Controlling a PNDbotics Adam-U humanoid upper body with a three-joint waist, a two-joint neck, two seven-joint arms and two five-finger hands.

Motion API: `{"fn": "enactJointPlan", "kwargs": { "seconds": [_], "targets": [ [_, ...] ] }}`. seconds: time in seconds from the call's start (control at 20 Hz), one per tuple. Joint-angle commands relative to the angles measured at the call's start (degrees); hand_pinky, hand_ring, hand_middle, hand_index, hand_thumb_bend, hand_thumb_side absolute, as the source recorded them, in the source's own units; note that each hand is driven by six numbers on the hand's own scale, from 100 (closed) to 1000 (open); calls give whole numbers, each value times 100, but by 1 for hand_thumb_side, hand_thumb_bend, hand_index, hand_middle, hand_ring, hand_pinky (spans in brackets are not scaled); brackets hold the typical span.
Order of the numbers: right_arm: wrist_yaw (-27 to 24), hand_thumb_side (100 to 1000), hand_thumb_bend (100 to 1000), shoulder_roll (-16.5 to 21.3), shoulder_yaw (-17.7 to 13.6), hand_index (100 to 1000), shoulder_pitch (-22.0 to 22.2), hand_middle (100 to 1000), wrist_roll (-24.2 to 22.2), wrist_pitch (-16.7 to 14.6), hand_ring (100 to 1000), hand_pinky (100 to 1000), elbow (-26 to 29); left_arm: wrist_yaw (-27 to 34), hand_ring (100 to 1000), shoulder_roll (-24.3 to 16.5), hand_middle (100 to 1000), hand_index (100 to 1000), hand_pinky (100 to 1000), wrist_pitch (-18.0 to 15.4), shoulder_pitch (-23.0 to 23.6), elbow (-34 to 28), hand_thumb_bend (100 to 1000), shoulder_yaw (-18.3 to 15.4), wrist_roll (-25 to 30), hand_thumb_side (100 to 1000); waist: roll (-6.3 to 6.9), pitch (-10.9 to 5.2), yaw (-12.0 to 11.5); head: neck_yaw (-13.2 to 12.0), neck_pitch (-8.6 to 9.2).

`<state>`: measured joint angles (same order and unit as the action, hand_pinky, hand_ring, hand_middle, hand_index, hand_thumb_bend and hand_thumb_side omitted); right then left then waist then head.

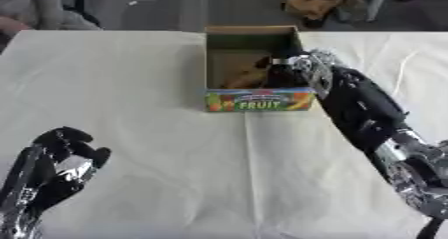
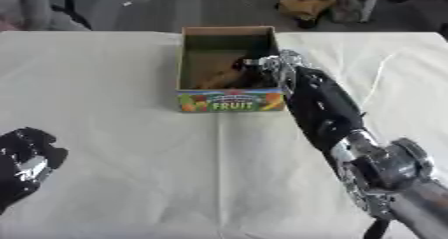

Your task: Pick up objects on the table and place them in the box.

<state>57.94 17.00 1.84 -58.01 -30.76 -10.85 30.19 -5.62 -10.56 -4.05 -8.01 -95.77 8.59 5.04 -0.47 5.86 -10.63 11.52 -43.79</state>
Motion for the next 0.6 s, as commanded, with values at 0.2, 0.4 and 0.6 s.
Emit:
{"fn": "enactJointPlan", "kwargs": {
  "seconds": [0.2,0.4,0.6],
  "targets": [
    [-154,792,276,202,-30,979,-205,937,-62,43,892,862,197,-3,512,-50,540,578,555,-7,-28,-56,633,-12,19,384,-7,-86,4,-37,-33],
    [-157,987,100,241,-53,999,-210,947,129,291,893,859,221,-8,512,-52,540,578,555,-7,-27,-55,633,-14,18,383,-15,-90,11,-48,-33],
    [-101,944,100,236,-41,1000,-203,948,256,392,892,859,213,-10,511,-53,540,578,555,-7,-25,-56,633,-18,15,383,-11,-95,2,-54,-33]
  ]
}}
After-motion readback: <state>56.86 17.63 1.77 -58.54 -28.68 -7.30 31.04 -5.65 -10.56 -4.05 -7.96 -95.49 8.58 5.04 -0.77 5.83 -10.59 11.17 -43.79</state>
